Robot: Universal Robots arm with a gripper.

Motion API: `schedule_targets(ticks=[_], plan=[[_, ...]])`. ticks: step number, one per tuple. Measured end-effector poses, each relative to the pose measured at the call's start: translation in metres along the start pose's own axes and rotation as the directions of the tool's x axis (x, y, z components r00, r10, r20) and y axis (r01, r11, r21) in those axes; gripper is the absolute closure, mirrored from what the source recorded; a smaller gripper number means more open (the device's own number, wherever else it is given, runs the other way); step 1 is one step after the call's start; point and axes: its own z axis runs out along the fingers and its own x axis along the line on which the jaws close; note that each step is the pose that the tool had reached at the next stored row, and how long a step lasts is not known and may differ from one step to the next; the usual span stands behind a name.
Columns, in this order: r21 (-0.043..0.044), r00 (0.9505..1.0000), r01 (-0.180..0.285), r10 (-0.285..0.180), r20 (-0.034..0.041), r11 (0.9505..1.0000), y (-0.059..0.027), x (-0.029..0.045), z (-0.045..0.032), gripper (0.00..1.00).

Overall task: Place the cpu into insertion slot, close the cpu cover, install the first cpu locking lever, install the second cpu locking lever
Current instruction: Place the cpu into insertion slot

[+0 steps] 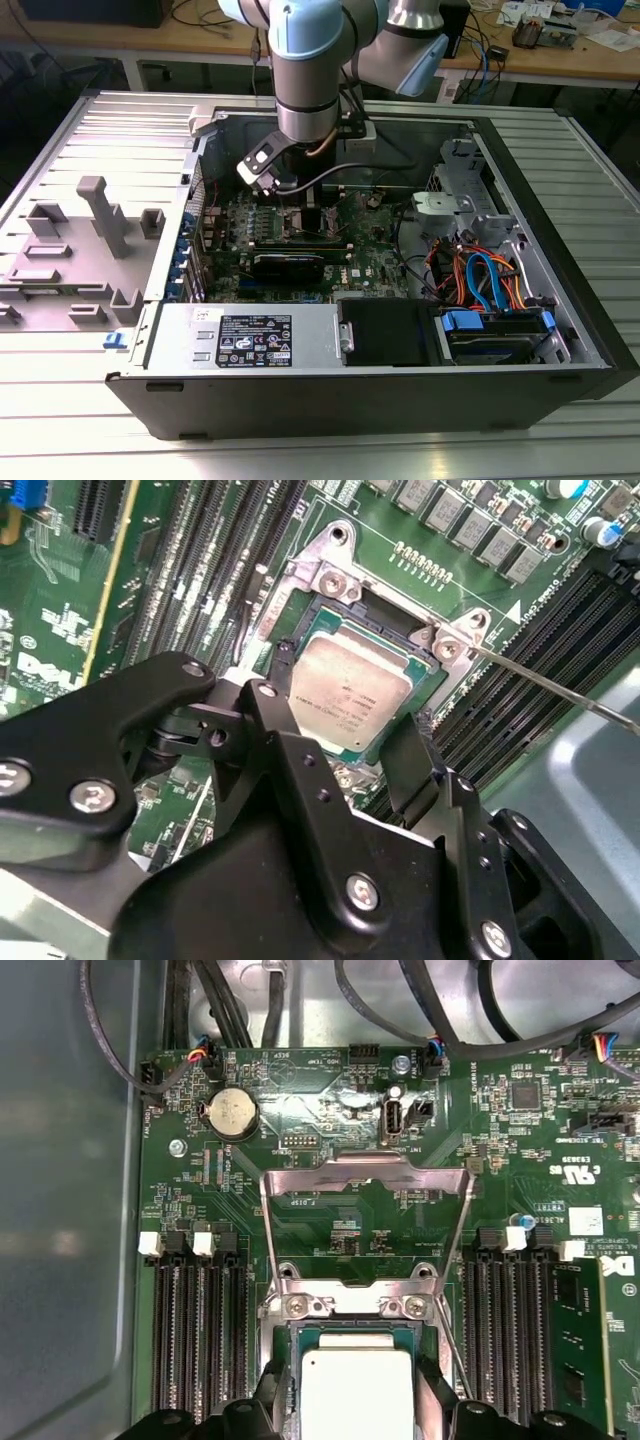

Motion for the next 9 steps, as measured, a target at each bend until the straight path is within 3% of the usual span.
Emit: schedule_targets(ticks=[1, 2, 9], plan=[[0.0, 1.0, 0.001, -0.001, 0.0078, 1.0, 0.0, 0.0, -0.0005, 0.39], [0.0002, 1.0, 0.001, -0.001, 0.0099, 1.0, 0.0, -0.0001, -0.0006, 0.39], [0.0001, 0.9999, 0.001, -0.001, 0.0108, 1.0, 0.0003, -0.0001, -0.0037, 0.39]])
